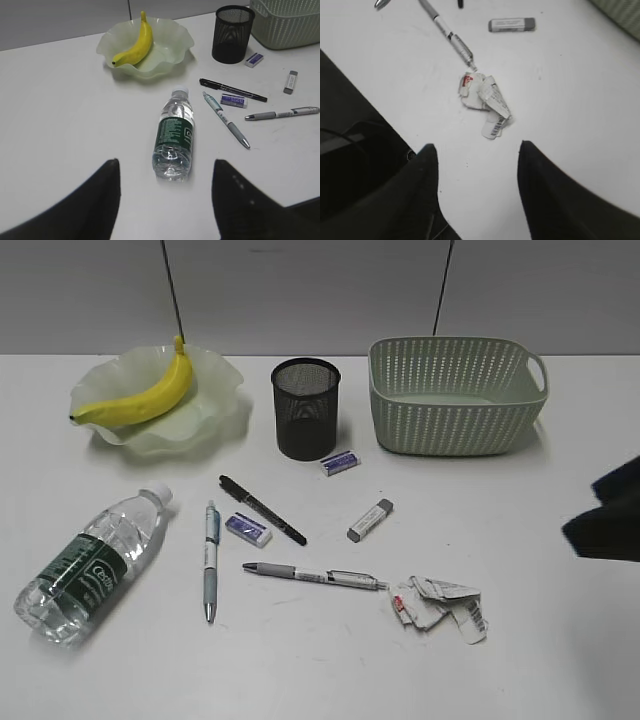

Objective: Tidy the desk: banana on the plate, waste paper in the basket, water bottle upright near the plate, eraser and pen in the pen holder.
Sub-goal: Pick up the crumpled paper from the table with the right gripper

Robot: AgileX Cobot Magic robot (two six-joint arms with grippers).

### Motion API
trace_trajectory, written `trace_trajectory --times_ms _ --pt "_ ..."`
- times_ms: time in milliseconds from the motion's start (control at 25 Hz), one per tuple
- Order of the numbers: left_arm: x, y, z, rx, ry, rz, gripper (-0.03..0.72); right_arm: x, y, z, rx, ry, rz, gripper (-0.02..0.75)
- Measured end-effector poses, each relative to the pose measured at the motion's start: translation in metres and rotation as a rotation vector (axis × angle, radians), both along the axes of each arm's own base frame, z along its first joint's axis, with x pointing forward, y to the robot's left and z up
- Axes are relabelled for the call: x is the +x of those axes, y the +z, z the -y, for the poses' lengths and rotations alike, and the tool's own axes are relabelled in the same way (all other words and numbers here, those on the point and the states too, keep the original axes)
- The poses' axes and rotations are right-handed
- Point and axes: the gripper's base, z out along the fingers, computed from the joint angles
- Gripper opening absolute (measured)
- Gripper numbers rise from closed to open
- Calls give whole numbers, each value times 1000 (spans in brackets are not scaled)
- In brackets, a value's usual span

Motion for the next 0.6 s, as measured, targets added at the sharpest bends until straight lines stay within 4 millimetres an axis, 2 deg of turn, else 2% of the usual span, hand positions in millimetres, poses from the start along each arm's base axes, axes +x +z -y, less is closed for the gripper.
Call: trace_trajectory --times_ms 320,480,600 --pt "0 0 0 1 1 0 435 68 -59 -51 -173 174 -153 484" --pt "0 0 0 1 1 0 435 96 -89 -66 -220 196 -232 491" --pt "0 0 0 1 1 0 435 107 -117 -72 -258 209 -307 491"
